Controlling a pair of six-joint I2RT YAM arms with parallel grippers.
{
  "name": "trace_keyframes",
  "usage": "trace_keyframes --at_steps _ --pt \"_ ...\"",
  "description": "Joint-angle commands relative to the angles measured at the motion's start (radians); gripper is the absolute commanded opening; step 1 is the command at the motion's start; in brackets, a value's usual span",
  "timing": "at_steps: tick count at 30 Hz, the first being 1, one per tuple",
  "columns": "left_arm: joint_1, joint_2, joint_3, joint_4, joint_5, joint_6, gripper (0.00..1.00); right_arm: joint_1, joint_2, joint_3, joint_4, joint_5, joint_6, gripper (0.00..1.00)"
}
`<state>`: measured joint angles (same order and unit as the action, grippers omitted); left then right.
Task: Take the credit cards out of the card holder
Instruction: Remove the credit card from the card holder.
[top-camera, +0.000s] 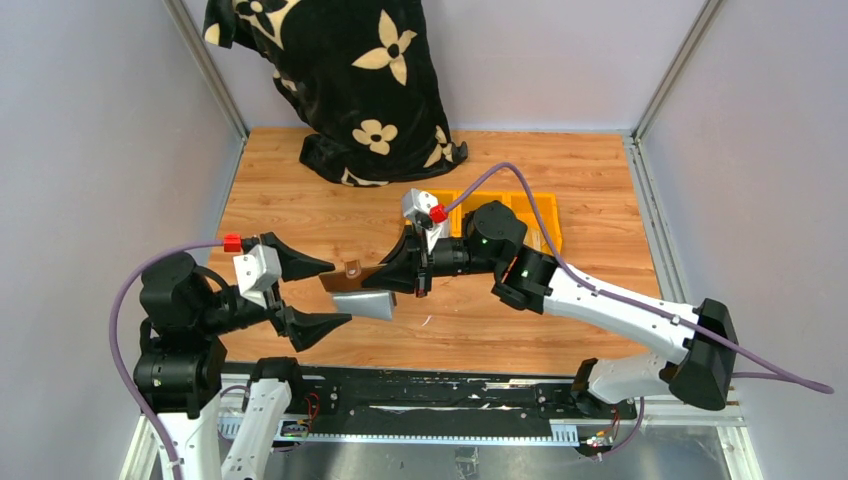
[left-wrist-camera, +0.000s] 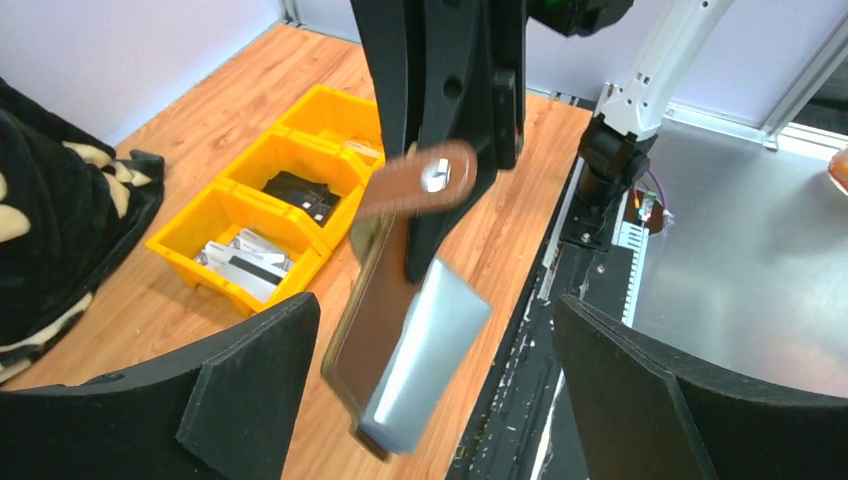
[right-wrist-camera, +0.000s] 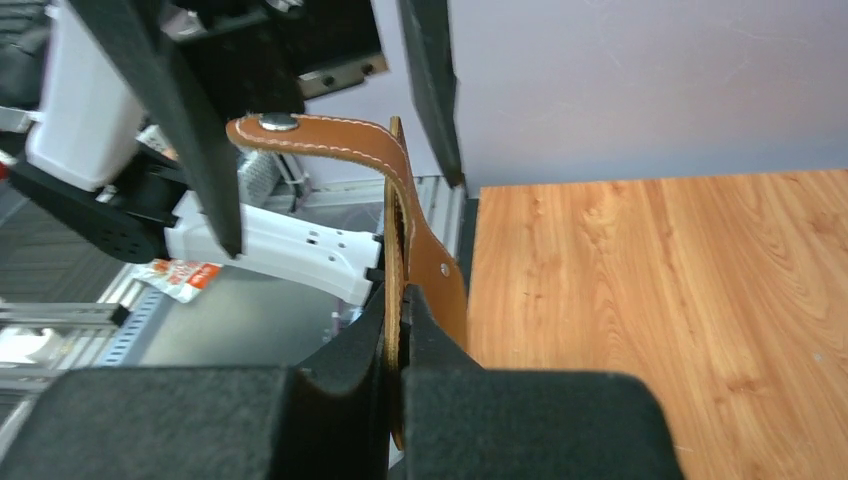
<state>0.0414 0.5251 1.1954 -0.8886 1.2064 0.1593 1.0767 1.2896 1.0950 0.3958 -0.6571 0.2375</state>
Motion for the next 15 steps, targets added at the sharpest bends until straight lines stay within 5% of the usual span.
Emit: trace_keyframes --at_steps 1,15 --pt "-0.005 -0.014 -0.021 0.004 0.01 -0.011 0.93 -0.011 -0.033 0.06 0.02 -0.141 0.089 0.0" --pt "-0.006 0.059 -0.006 -0.004 0.087 -0.044 0.17 0.009 0.069 0.163 0.073 -0.202 0.213 0.0"
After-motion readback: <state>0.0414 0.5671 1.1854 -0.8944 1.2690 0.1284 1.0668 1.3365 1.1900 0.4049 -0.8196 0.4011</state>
